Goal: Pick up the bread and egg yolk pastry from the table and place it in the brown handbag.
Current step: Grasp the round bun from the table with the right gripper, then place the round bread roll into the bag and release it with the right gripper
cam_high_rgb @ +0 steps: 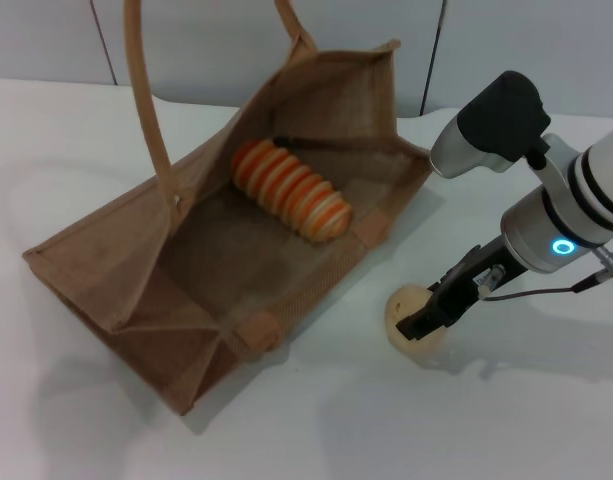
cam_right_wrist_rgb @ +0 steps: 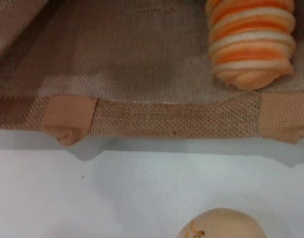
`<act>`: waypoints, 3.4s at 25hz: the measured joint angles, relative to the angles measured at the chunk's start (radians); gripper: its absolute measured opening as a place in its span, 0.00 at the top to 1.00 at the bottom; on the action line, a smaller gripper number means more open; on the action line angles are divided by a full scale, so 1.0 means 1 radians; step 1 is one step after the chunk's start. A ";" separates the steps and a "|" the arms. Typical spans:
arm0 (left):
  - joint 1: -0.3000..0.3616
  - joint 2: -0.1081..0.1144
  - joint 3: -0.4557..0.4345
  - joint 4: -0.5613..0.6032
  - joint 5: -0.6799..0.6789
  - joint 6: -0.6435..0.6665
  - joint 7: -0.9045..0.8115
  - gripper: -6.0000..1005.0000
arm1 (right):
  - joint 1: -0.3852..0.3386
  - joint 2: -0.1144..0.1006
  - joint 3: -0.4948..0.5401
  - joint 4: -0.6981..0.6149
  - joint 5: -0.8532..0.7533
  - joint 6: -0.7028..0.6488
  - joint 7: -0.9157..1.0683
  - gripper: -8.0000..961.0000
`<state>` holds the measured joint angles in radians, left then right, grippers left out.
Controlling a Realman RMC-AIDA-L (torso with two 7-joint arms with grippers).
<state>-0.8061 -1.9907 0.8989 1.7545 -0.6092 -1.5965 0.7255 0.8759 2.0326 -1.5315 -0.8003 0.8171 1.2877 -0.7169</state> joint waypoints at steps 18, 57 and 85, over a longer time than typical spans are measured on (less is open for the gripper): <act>0.001 0.002 0.000 -0.012 -0.004 0.000 0.002 0.88 | 0.000 -0.002 0.010 -0.016 0.001 -0.006 -0.004 0.35; -0.078 -0.013 0.028 0.013 -0.146 0.029 -0.009 0.88 | 0.167 -0.005 0.048 0.109 0.372 -0.138 -0.199 0.43; -0.011 -0.002 0.016 0.013 -0.104 0.071 -0.009 0.88 | 0.184 -0.016 0.087 0.165 0.306 -0.178 -0.184 0.10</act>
<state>-0.8168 -1.9931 0.9144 1.7677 -0.7132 -1.5254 0.7163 1.0597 2.0169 -1.4445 -0.6352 1.1228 1.1096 -0.9012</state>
